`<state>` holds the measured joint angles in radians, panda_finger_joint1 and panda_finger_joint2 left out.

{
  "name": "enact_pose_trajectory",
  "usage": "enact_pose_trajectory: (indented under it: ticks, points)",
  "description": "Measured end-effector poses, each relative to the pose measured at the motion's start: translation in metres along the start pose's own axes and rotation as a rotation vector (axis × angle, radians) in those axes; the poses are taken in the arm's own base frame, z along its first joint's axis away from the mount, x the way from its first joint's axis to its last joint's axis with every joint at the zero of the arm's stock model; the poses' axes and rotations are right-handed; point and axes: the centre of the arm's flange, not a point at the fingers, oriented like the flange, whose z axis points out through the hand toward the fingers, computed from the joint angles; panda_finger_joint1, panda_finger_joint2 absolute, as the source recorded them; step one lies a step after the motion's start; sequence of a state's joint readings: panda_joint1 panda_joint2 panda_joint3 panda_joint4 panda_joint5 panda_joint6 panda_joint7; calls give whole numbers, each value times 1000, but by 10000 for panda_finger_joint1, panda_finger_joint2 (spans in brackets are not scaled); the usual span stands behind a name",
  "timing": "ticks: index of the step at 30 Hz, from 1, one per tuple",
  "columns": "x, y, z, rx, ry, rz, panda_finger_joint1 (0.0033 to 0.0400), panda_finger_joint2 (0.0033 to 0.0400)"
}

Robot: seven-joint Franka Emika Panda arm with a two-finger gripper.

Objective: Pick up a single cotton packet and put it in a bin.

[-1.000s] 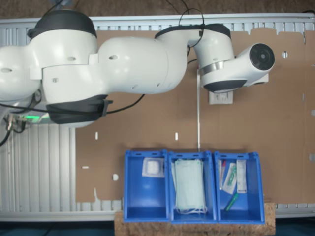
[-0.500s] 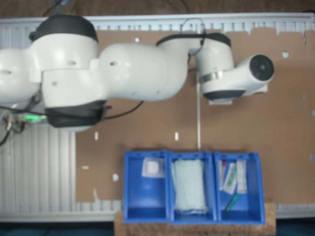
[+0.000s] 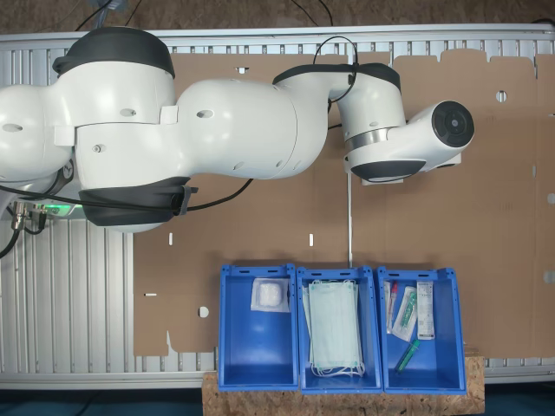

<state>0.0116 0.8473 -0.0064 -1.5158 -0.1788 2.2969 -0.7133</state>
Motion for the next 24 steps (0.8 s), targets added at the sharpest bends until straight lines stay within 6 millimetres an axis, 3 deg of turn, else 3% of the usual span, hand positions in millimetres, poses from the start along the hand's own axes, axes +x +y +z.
enact_pose_trajectory:
  ticks: [24]
  points:
    - [-2,-2,4,7,-6,-11,400,400]
